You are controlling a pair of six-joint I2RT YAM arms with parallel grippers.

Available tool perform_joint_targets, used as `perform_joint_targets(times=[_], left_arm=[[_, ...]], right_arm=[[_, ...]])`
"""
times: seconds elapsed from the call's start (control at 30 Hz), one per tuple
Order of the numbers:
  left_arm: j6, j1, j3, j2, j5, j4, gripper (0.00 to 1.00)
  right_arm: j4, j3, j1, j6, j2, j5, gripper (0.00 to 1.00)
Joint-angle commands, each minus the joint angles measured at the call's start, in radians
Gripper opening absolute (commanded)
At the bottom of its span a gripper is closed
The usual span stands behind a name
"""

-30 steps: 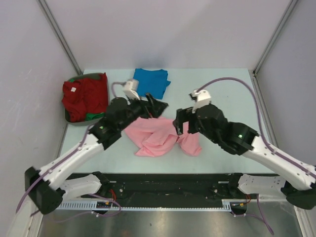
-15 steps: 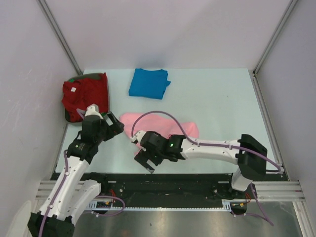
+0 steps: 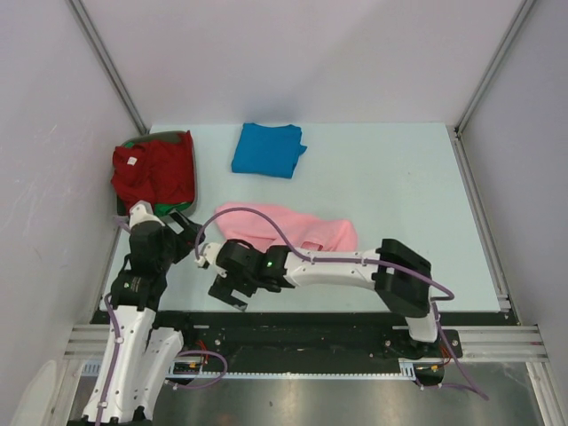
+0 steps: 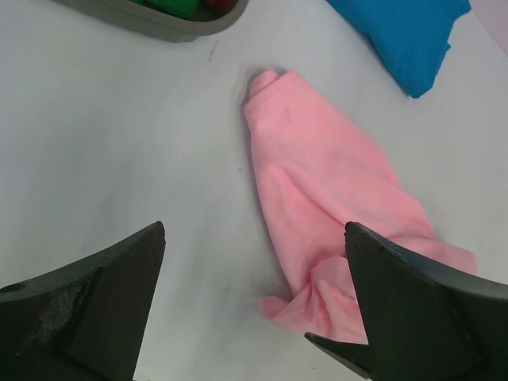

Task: Fold and stack the t-shirts
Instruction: Flatten the tshirt out

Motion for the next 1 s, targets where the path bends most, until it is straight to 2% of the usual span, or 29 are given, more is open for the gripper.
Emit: perform_joint_targets(times=[0.0,0.27,0.7,0.8,0.9,0.97], left_arm=[[-0.022,0.040,0.027,-0.005,-0.020,-0.028,1.00],[-0.005,0.055,0.013,0.009,0.027,0.003,1.00],[0.015,0.115,-0.006,0.041,0.079,0.037,1.00],[0.017,0.123,-0.010,0.045,0.086,0.043,1.00],[0.018,0.127,-0.012,0.049,0.087,0.046,1.00],[0.018,0.129,-0.012,0.049,0.087,0.046,1.00]], right_arm=[[-0.014,0.090,0.007,-0.095,0.102,0.002,1.00],[-0.002,0.164,-0.047,-0.135,0.190,-0.044,1.00],[-0.006,0.181,-0.104,-0.161,0.204,-0.083,0.99],[-0.011,0.171,-0.104,-0.156,0.208,-0.091,0.92],[-0.003,0.152,-0.102,-0.152,0.204,-0.100,0.82],[-0.002,0.136,-0.101,-0.150,0.199,-0.094,0.79]])
